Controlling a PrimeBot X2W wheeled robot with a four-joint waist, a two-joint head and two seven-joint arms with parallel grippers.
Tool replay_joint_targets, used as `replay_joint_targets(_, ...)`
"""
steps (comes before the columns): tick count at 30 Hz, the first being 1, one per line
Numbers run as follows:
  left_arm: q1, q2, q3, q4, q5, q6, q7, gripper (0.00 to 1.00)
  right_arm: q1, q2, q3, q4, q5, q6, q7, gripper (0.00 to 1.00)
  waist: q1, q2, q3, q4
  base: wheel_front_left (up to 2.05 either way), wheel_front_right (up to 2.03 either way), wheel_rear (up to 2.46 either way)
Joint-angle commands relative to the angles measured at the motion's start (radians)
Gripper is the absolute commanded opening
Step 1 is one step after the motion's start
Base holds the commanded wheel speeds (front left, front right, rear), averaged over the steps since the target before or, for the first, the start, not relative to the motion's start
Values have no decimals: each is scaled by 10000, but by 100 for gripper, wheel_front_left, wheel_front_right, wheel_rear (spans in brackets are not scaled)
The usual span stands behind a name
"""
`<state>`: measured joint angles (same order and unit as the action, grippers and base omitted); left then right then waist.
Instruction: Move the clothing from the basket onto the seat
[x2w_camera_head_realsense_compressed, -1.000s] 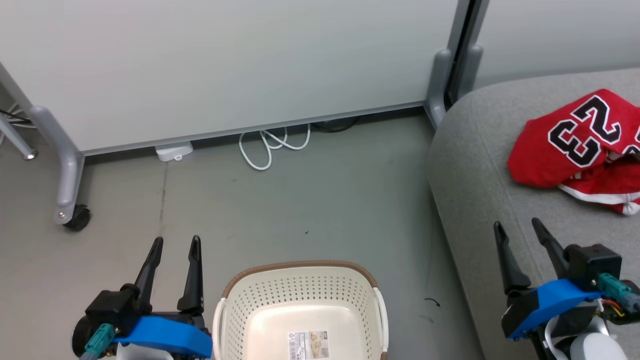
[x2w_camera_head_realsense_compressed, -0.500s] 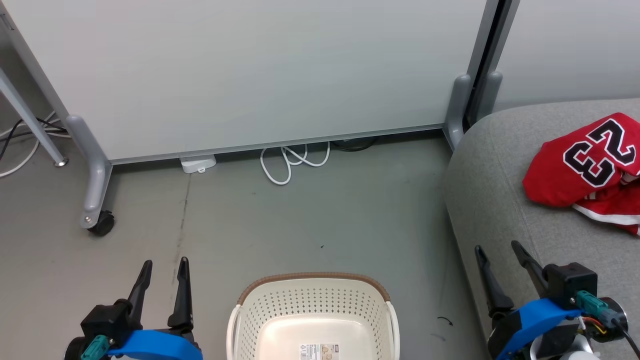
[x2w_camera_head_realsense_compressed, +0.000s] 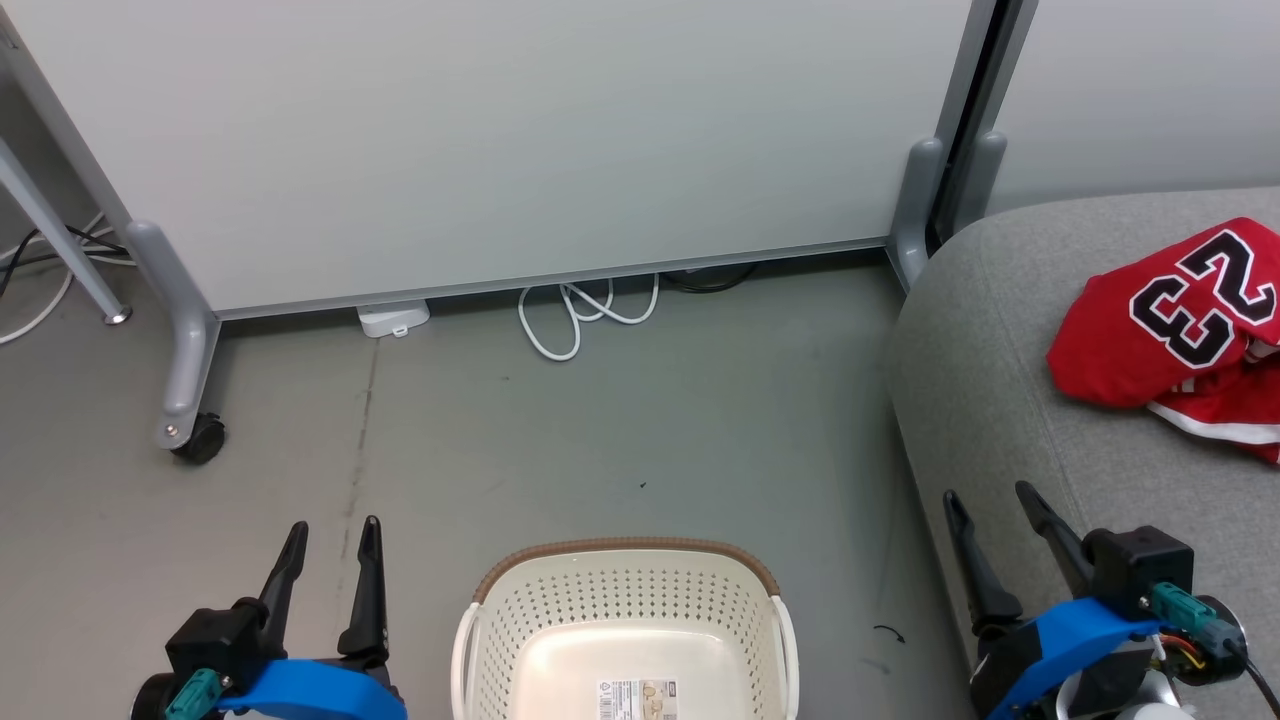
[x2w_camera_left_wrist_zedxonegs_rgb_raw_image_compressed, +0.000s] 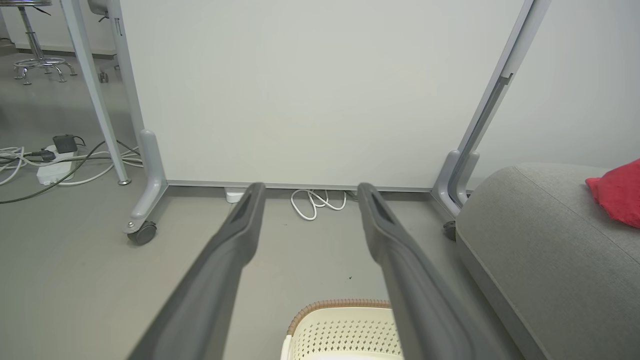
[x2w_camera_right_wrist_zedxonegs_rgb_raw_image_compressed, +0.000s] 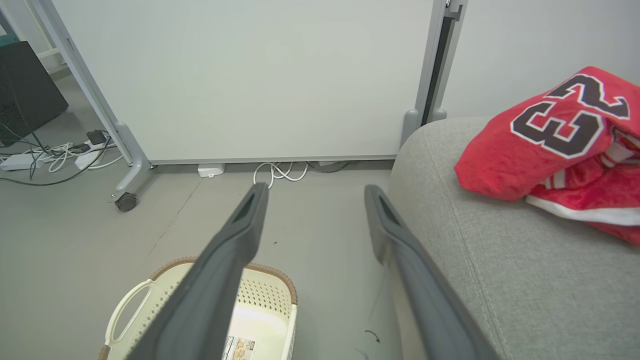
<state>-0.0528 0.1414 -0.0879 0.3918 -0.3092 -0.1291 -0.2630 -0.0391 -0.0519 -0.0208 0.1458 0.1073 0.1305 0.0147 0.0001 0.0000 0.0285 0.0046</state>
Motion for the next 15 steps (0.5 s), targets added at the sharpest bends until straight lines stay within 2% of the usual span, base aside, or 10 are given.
replay_joint_targets(1,-110,54,-33,-32,-56,-19,-25,100,63,24,25,24,59,5,-54,100,-1,0,21,-10,0,0,0)
replay_joint_targets(15,-109,6,-110,-33,-170,-20,-25,100,-30,23,116,101,172,5,-71,100,-1,0,105,-114,0,0,0)
